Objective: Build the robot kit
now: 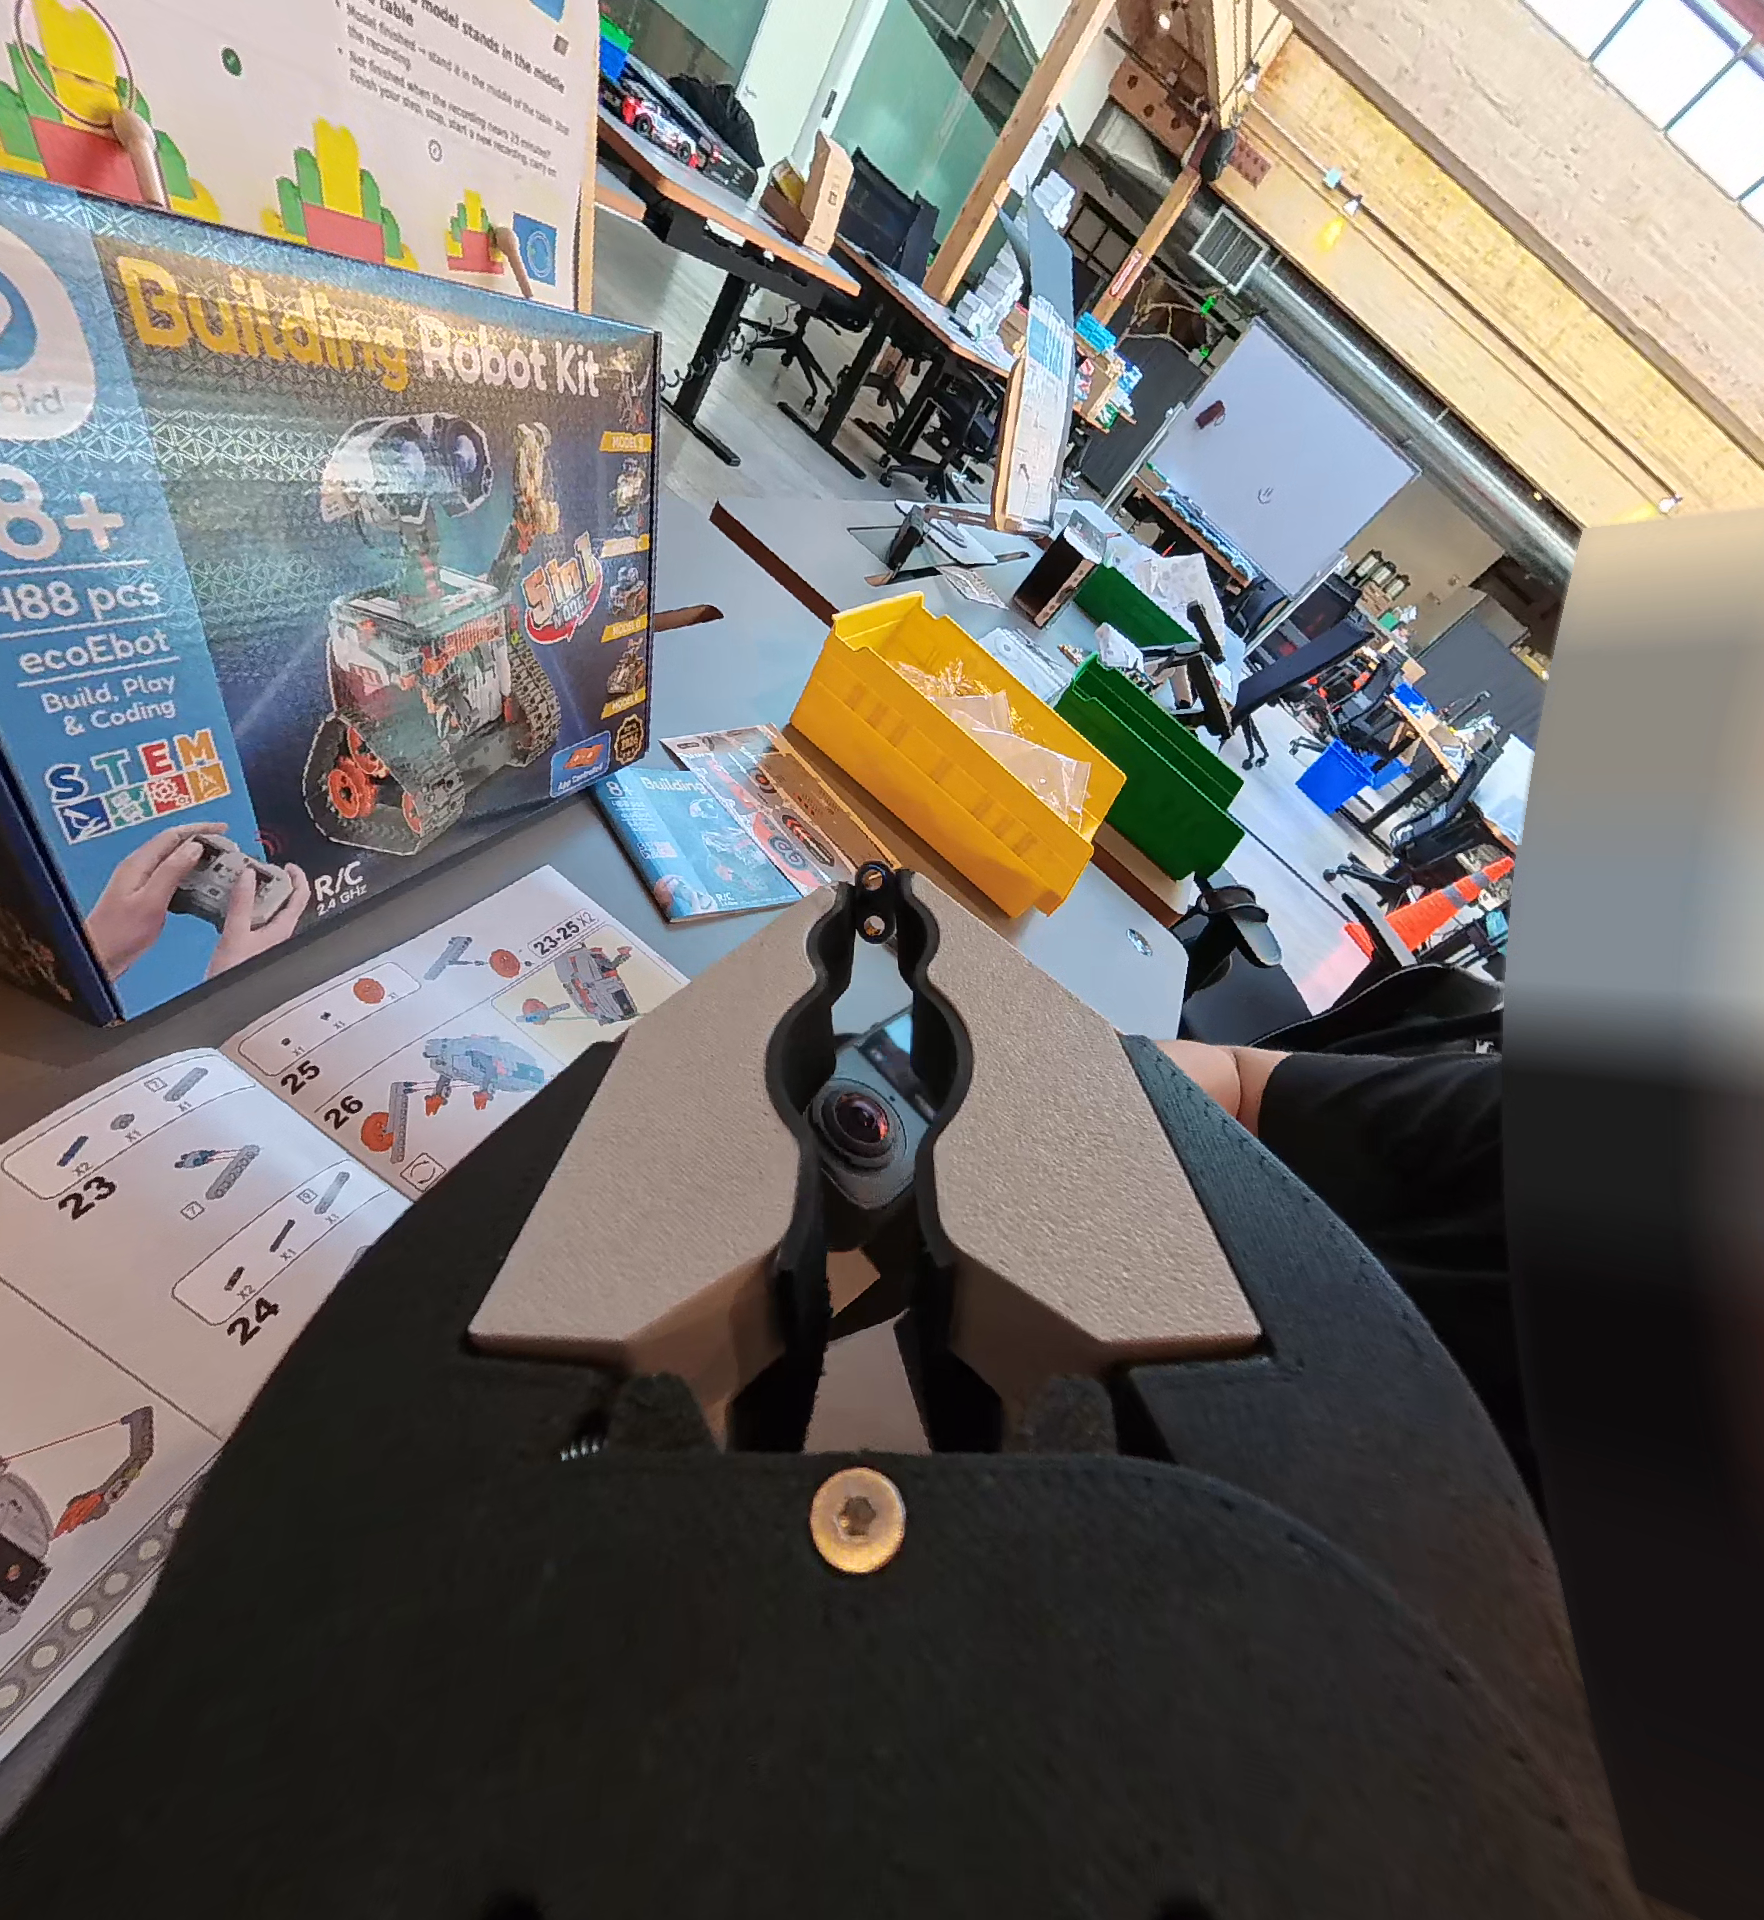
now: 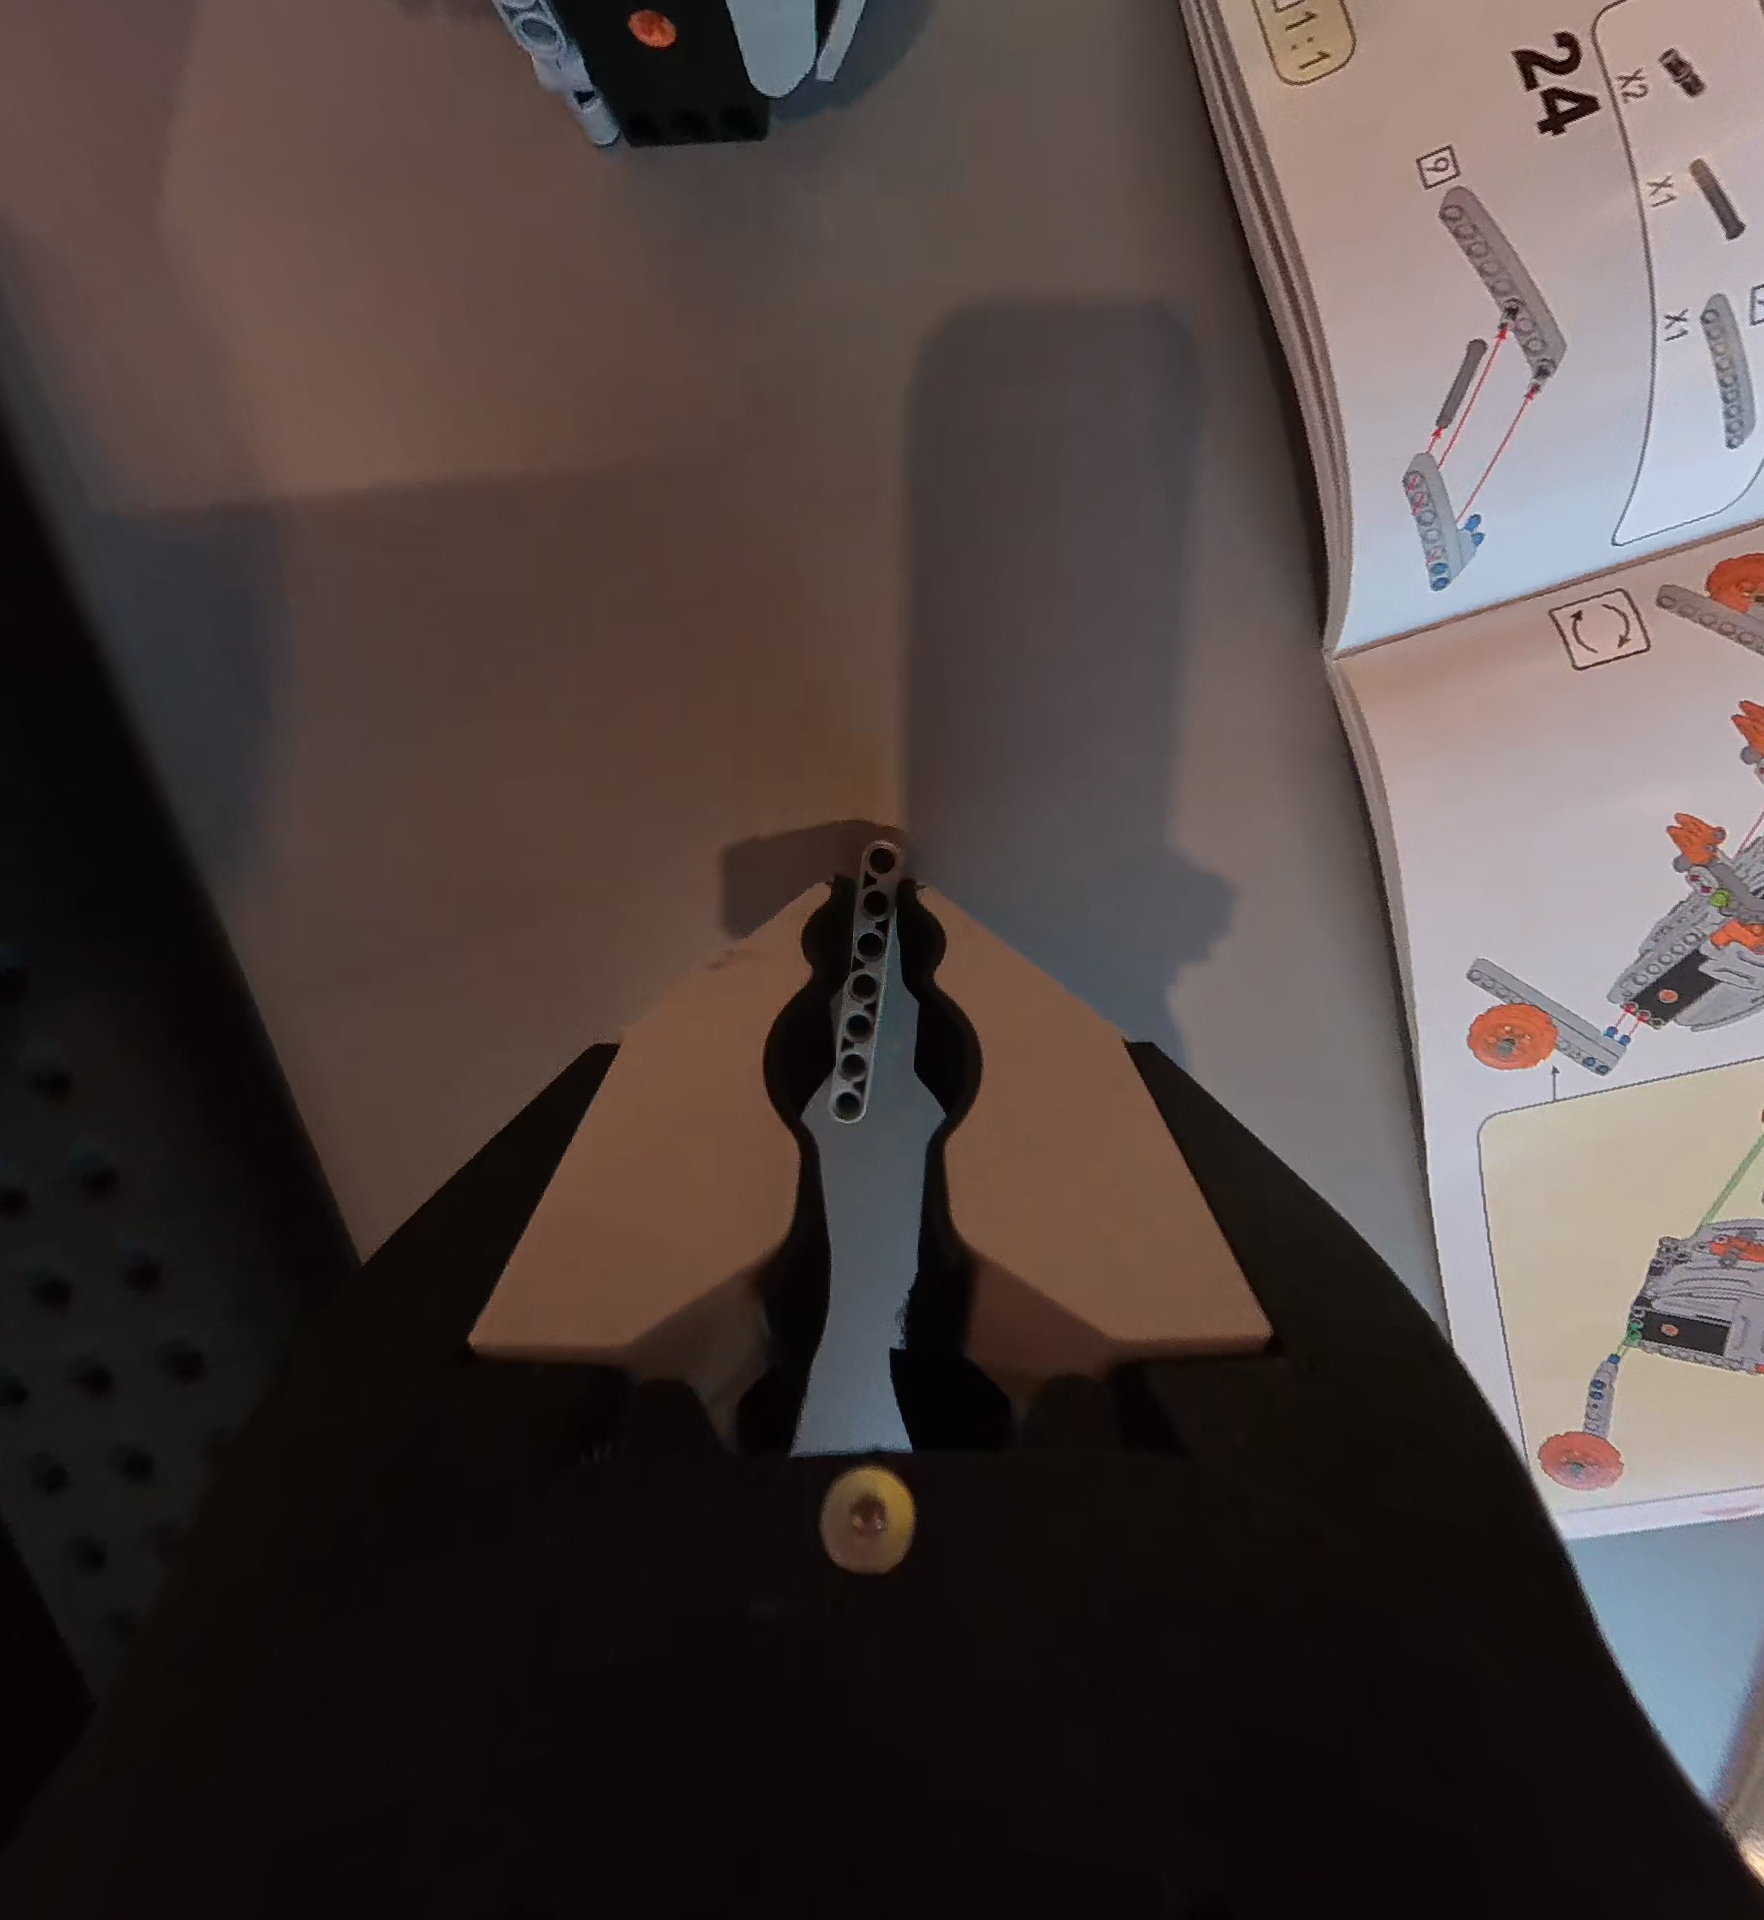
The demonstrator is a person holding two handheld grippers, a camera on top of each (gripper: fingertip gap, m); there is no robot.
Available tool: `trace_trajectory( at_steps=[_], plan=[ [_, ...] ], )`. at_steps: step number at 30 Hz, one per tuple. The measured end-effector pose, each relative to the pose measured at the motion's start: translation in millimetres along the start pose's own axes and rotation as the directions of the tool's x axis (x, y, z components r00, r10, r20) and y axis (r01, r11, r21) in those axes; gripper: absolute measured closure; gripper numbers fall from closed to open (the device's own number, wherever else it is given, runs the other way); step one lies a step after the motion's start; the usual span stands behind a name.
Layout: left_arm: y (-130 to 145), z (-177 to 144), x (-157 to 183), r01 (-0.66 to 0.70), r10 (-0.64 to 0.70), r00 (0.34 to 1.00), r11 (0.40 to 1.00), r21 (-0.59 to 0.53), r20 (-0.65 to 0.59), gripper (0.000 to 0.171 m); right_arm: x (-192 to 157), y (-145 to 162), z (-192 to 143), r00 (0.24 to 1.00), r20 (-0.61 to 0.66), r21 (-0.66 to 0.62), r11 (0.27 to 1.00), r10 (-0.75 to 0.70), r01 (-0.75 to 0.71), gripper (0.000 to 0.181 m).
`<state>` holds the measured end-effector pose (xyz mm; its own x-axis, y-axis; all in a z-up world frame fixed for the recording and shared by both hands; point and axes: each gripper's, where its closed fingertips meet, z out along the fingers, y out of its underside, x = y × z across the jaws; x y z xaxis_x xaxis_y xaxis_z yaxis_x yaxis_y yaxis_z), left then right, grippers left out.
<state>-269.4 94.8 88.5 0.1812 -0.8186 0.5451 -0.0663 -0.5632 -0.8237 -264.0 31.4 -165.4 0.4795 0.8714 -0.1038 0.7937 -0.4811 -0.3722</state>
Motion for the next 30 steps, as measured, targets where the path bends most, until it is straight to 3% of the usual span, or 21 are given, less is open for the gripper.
trace_trajectory(
  at_steps=[19,30],
  plan=[
    [1.8,3.0,3.5,-0.023,0.023,1.000,1.000,-0.020,0.016,0.166,-2.4,10.6,-1.0,0.979,-0.071,-0.113,0.976,-0.192,0.184,0.173],
    [2.8,4.5,3.5,-0.021,0.021,1.000,0.999,-0.027,0.015,0.166,-1.2,5.5,-3.9,0.974,-0.083,-0.094,0.975,-0.210,0.202,0.169]
  ],
)
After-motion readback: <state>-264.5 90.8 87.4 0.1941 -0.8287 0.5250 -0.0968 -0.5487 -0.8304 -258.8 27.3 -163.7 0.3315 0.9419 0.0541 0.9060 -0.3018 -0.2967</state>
